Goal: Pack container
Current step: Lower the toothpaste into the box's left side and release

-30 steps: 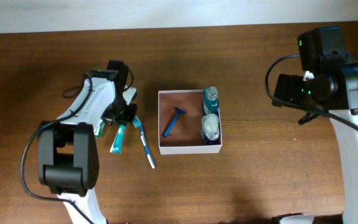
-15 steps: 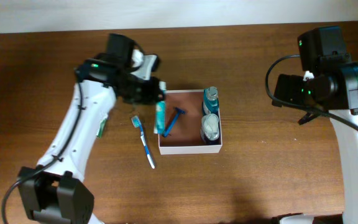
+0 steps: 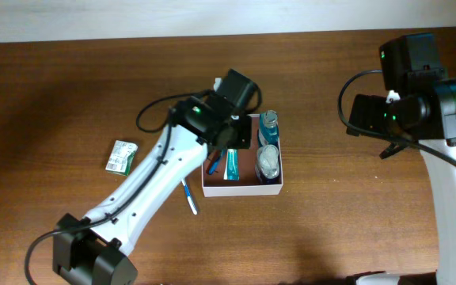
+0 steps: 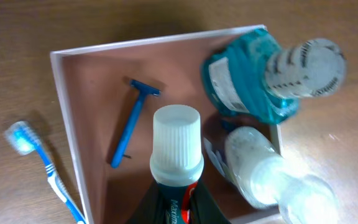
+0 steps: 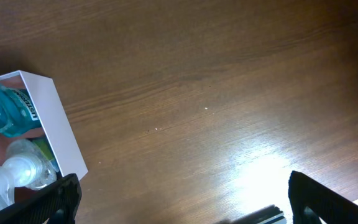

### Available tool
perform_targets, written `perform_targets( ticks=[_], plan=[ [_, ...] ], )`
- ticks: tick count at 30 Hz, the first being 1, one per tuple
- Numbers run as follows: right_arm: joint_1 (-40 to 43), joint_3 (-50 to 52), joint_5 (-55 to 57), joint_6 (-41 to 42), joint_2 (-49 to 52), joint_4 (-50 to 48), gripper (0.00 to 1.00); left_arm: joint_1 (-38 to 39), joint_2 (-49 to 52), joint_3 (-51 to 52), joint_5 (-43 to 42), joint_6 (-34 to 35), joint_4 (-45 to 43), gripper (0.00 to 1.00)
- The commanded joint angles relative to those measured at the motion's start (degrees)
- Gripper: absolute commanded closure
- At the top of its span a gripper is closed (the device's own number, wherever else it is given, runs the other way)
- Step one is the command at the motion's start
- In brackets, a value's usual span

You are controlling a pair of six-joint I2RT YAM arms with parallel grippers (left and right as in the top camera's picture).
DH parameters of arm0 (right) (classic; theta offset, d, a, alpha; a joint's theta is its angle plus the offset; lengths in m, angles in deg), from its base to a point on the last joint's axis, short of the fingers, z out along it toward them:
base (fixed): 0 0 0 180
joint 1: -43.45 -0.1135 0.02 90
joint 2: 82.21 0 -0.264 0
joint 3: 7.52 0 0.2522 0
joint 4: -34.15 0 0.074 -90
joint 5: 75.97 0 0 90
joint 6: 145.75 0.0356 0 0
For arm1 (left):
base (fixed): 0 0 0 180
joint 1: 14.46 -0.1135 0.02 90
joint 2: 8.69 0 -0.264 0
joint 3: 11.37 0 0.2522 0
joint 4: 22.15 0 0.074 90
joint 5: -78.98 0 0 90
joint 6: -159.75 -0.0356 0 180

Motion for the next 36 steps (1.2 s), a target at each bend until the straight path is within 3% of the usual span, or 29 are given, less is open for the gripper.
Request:
perform_targets(
  ticks=[1,15,34,36],
  plan=[
    [0.4,-0.6,0.9,0.2,0.1,0.0,0.02,0.9,1.3,-0.7,7.5,4.7,-0.3,0.95],
    [0.4,-0.6,0.9,0.2,0.1,0.0,0.02,-2.4,11.8,-0.7,6.6,4.8,-0.1,0.95],
    [0.4,-0.6,0.9,0.2,0.1,0.0,0.02,-4.1,12.7,2.3,5.1,4.8,-0.1,0.92],
    [0.4,-0.6,0.9,0.2,0.1,0.0,0.02,-4.1,13.0,2.3,5.1,4.8,-0.1,0.74]
  ],
)
